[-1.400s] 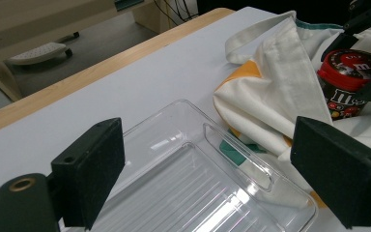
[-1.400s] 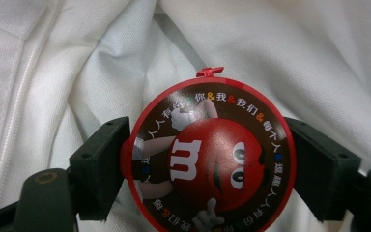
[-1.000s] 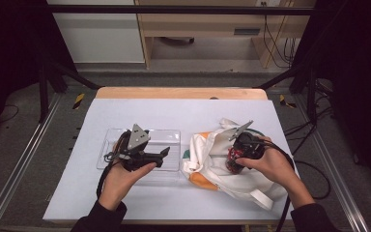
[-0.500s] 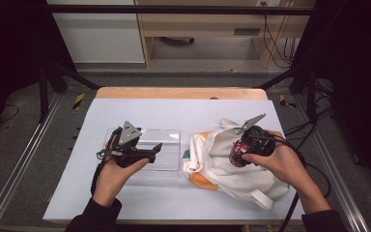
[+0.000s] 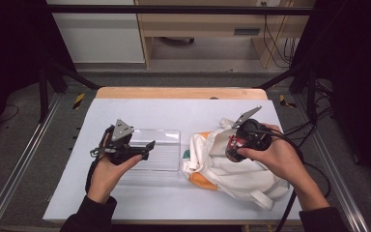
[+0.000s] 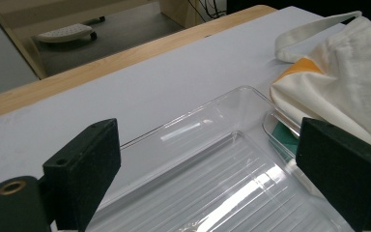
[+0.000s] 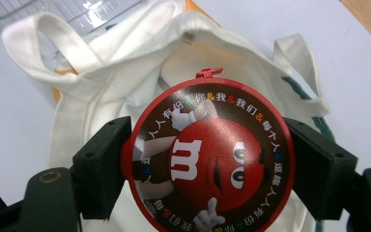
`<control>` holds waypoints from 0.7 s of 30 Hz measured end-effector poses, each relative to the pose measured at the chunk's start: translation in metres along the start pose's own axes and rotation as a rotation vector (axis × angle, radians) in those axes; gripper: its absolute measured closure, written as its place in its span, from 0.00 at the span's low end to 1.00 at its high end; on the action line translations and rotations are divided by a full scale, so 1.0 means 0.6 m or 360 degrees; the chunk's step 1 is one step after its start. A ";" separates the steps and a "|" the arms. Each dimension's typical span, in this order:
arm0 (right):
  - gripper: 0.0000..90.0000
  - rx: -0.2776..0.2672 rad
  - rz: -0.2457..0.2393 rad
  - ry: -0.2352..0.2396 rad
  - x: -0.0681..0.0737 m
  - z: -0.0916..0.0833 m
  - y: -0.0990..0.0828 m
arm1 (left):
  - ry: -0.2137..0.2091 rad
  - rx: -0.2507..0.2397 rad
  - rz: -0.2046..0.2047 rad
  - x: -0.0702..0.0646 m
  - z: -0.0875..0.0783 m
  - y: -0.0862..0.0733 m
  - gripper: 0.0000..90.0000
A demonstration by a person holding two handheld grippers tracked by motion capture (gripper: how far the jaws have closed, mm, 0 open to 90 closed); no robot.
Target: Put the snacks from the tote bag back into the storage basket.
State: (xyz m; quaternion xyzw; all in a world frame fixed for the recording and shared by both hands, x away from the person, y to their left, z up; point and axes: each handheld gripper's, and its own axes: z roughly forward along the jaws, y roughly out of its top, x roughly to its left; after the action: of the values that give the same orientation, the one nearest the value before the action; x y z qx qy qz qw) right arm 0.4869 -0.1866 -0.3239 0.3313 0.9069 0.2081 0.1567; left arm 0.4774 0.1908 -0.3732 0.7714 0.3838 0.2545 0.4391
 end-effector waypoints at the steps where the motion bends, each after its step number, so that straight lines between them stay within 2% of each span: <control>1: 0.27 -0.0004 -0.0005 0.0006 0.001 -0.001 0.002 | 0.0005 0.0003 -0.0002 0.003 -0.001 0.000 0.10; 4: 0.27 -0.0004 -0.0022 0.0003 0.006 -0.004 0.012 | 0.0017 -0.0004 -0.0028 0.011 -0.003 -0.002 0.10; 16: 0.27 -0.0024 -0.0055 0.0028 0.029 -0.006 0.054 | 0.0030 0.0037 -0.0049 0.045 -0.013 -0.012 0.09; 21: 0.27 -0.0046 -0.0103 0.0044 0.035 -0.009 0.074 | 0.0034 0.0040 -0.0073 0.063 -0.019 -0.017 0.09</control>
State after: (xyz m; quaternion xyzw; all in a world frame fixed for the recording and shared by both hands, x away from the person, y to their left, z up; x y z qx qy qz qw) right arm 0.4931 -0.1433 -0.3008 0.2965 0.9162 0.2204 0.1555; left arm 0.4868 0.2304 -0.3746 0.7652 0.4092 0.2477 0.4309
